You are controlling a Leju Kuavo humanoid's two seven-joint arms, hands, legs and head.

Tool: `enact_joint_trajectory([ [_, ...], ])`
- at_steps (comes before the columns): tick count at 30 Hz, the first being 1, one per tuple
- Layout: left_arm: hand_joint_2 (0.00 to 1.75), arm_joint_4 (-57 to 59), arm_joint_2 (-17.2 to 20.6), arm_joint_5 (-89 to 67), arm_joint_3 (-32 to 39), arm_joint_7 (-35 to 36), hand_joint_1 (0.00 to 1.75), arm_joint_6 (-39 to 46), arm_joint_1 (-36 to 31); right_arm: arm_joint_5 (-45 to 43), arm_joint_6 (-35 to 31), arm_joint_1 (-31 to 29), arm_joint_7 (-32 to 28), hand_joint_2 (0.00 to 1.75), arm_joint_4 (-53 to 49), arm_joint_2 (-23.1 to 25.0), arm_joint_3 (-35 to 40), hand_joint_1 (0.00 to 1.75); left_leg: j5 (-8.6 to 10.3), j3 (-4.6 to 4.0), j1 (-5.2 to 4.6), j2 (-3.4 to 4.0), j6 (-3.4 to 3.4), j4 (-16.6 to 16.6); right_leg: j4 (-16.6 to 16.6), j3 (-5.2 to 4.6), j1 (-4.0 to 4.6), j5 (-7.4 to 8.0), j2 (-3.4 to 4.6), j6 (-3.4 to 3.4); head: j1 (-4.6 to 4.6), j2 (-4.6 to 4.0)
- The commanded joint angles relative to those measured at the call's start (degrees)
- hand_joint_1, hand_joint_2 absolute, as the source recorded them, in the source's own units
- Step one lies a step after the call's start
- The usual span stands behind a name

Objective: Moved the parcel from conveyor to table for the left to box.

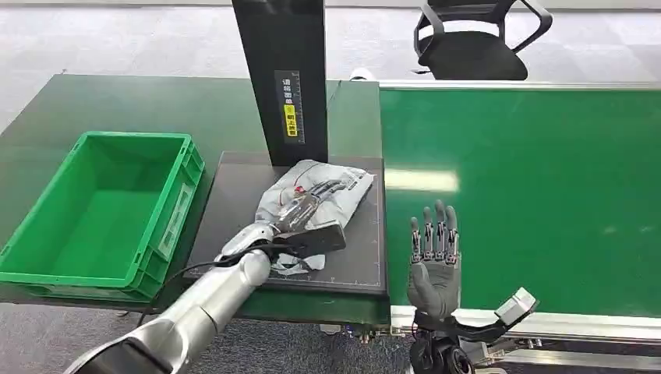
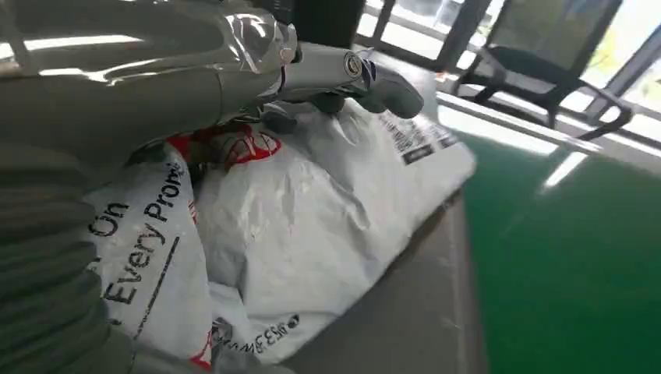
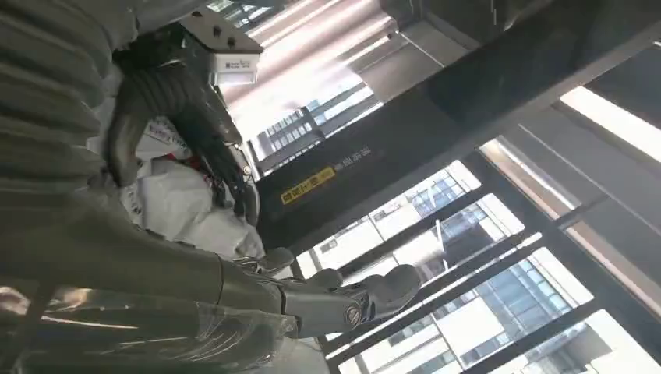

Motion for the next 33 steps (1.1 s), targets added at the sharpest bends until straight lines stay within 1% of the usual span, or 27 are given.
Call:
enact_joint_trajectory([
  [1,1.75,10.4,2.4,1.5,3.6,2.5,0.00,0.2,-5.1,0.1,0.2,0.7,0.3,1.75,-0.5,-0.1,-2.2,0.00,-0.01,0.07,0.04,0.05,0.01,0.0,-0.1,0.09,0.05,0.01,-0.05,-0.02,0.04,0.00],
  [3,1.75,10.8,3.8,1.7,4.5,2.8,0.00,-0.4,-5.1,0.1,0.2,0.9,0.4,1.75,-0.9,-0.1,-2.2,0.00,-0.01,0.07,0.01,0.17,0.01,0.0,0.0,0.04,0.03,0.03,0.07,-0.03,0.02,0.00],
  [5,1.75,11.0,4.1,1.0,5.0,3.5,0.00,-0.5,-4.2,0.2,0.3,1.3,0.8,1.75,-1.5,0.0,-2.1,0.00,-0.01,0.09,0.02,0.16,0.00,0.0,0.0,0.09,0.04,0.03,0.07,-0.04,0.02,0.00],
  [8,1.75,11.2,3.9,0.1,4.7,4.2,0.00,0.2,-3.4,0.2,0.3,1.3,0.9,1.75,-1.6,0.0,-2.1,0.00,0.00,0.18,0.03,0.19,-0.01,-0.1,-0.1,0.16,0.06,0.04,0.05,-0.06,0.02,0.00],
  [10,1.75,10.9,3.7,-1.3,4.4,4.9,0.00,1.4,-1.7,0.3,0.3,1.2,1.1,1.75,-1.5,0.1,-2.2,0.00,0.00,0.18,0.00,0.04,0.00,0.0,0.0,0.18,0.01,0.00,-0.01,-0.02,0.00,0.00],
  [13,1.75,10.8,3.1,-3.2,4.0,4.9,0.00,3.4,0.1,0.4,0.1,1.2,1.2,1.75,-1.3,-0.2,-1.8,0.00,-0.01,0.28,-0.02,0.16,0.02,-0.1,-0.1,0.27,-0.01,0.02,0.08,-0.01,0.02,0.00],
  [19,1.75,10.7,3.0,-3.3,4.0,5.0,0.00,3.3,-0.1,0.4,0.2,1.3,1.2,1.75,-1.4,-0.2,-1.8,0.00,0.01,0.29,0.00,0.12,0.00,-0.1,-0.1,0.29,0.02,0.03,0.01,-0.03,0.02,0.00],
  [20,1.75,10.7,3.0,-3.3,4.0,5.0,0.23,3.3,-0.1,0.4,0.2,1.3,1.2,1.75,-1.4,-0.2,-1.8,0.00,0.00,0.28,0.00,0.07,0.00,-0.1,-0.1,0.29,0.01,0.00,0.00,-0.03,0.02,0.00],
  [21,1.75,10.8,2.9,-3.6,3.9,4.9,1.34,3.1,0.0,0.4,0.2,1.3,1.2,1.75,-1.5,-0.2,-1.8,0.00,0.02,0.31,0.01,0.10,0.00,-0.1,-0.1,0.32,0.03,0.03,0.00,-0.04,0.02,0.00],
  [22,1.75,10.7,2.8,-3.8,3.8,4.9,1.48,3.2,0.2,0.4,0.1,1.4,1.2,1.75,-1.5,-0.2,-1.8,0.00,0.00,0.31,0.00,0.11,0.00,-0.1,-0.1,0.30,0.02,0.02,0.03,-0.03,0.02,0.00],
  [23,1.75,10.5,2.7,-4.2,3.7,4.8,1.61,3.6,0.6,0.4,0.1,1.5,1.2,1.75,-1.5,-0.2,-1.8,0.00,0.01,0.33,0.00,0.14,0.00,-0.1,-0.1,0.33,0.02,0.04,0.03,-0.04,0.02,0.00],
  [24,1.75,10.4,2.5,-4.4,3.6,4.7,1.61,4.1,1.0,0.4,0.0,1.6,1.2,1.75,-1.5,-0.3,-1.8,0.00,0.00,0.33,-0.01,0.09,0.00,-0.1,-0.1,0.33,0.01,0.02,0.01,-0.02,0.02,0.00],
  [25,1.75,10.1,2.4,-4.5,3.7,4.4,1.66,4.6,1.4,0.5,0.0,1.6,1.3,1.75,-1.5,-0.3,-1.8,0.00,0.02,0.36,0.00,0.12,0.01,-0.2,-0.2,0.37,0.02,0.04,0.00,-0.03,0.02,0.00],
  [28,1.75,9.0,2.2,-4.3,5.1,2.4,1.75,7.3,2.4,0.5,0.0,1.4,1.3,1.75,-0.9,-0.6,-1.7,0.00,0.00,0.41,-0.03,0.08,0.02,-0.1,-0.1,0.41,-0.01,0.01,0.02,-0.01,0.02,0.00],
  [33,1.75,6.6,1.4,-3.4,9.5,-0.9,1.75,12.8,2.9,0.2,-0.5,0.8,1.7,1.75,-0.8,-0.5,-1.8,0.00,0.02,0.38,-0.02,0.07,0.02,-0.1,-0.1,0.40,0.00,0.03,0.00,-0.01,0.02,0.00],
])
